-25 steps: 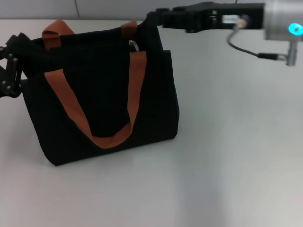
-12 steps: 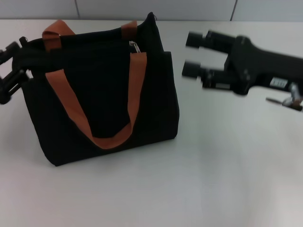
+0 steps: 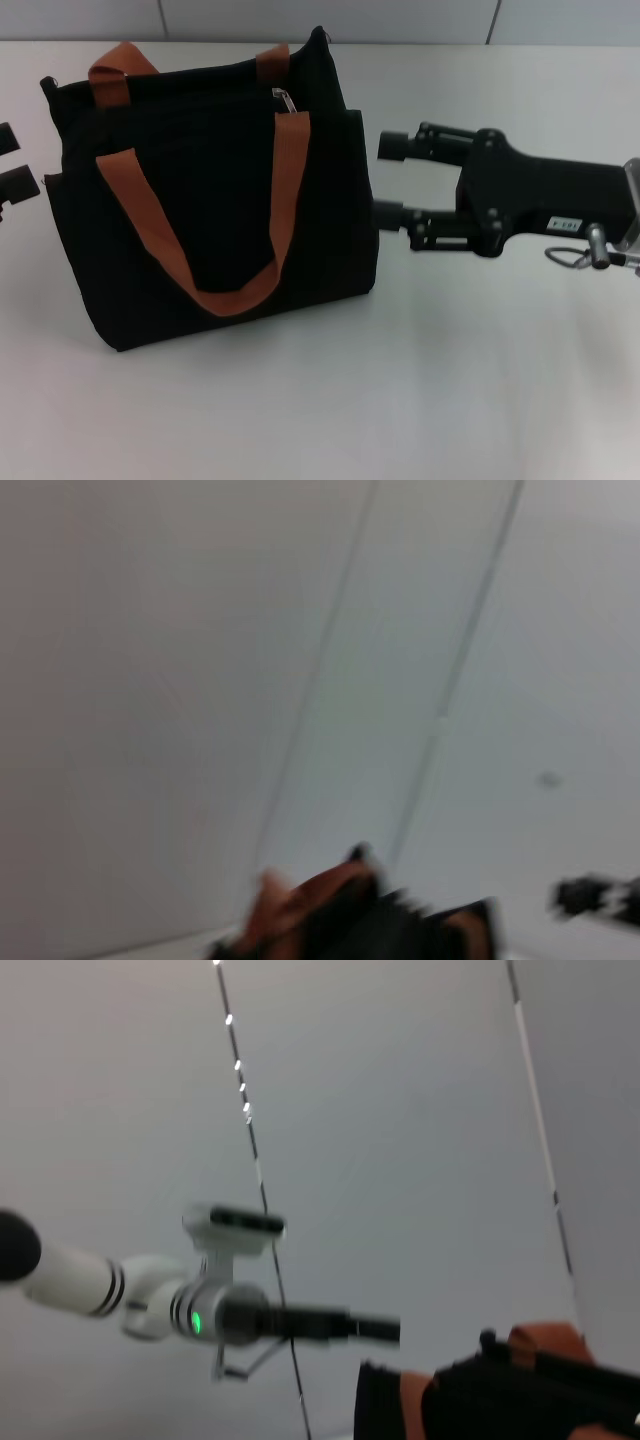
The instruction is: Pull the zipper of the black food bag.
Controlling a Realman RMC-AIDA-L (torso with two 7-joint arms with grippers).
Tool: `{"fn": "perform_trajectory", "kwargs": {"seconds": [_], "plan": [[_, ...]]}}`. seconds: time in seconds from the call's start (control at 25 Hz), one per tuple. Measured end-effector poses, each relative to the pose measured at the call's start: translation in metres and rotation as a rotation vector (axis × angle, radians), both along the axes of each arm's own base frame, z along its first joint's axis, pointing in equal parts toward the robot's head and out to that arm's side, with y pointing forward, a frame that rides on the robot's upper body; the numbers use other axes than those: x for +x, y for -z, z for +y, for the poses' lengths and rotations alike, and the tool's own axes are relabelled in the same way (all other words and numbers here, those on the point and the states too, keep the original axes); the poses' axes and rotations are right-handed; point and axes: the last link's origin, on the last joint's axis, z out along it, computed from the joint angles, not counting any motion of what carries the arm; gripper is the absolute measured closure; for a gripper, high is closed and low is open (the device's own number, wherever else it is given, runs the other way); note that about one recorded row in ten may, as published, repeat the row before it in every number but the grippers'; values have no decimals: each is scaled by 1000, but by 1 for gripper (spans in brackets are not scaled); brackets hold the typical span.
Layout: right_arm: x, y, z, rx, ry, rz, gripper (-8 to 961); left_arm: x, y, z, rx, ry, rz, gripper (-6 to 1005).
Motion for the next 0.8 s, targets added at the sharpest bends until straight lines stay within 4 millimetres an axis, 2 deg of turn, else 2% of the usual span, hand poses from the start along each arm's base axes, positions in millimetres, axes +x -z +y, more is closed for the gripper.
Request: {"fn": "perform_trajectory", "kwargs": {"seconds": [0.12, 0.2, 0.28, 0.32, 0.36, 0.44, 0.56, 0.6, 0.68, 0.8], "plan": [[2, 6, -1, -5, -15, -33, 172, 12, 12, -1, -12, 62, -49, 222], [3, 10, -3, -1, -26, -46, 172, 20, 27, 0, -17, 110, -64, 186], [5, 15, -6, -4, -37, -60, 172, 35, 58, -2, -57, 214, -53, 186], [5, 15, -6, -4, -37, -60, 172, 35, 58, -2, -57, 214, -53, 186], [7, 18, -8, -8, -41, -67, 172, 42, 75, -6, -97, 273, -39, 186], [8, 20, -9, -7, -43, -67, 172, 43, 80, -7, -108, 289, -36, 186], [10, 25, -14, -12, -66, -71, 172, 52, 113, -18, -187, 367, -24, 186], [11, 28, -17, -21, -76, -76, 172, 52, 113, -18, -187, 367, -24, 186], [15, 41, -29, -52, -107, -95, 172, 49, 135, -20, -209, 344, 17, 186], [18, 47, -34, -62, -111, -101, 172, 43, 145, -18, -217, 310, 58, 186]]}}
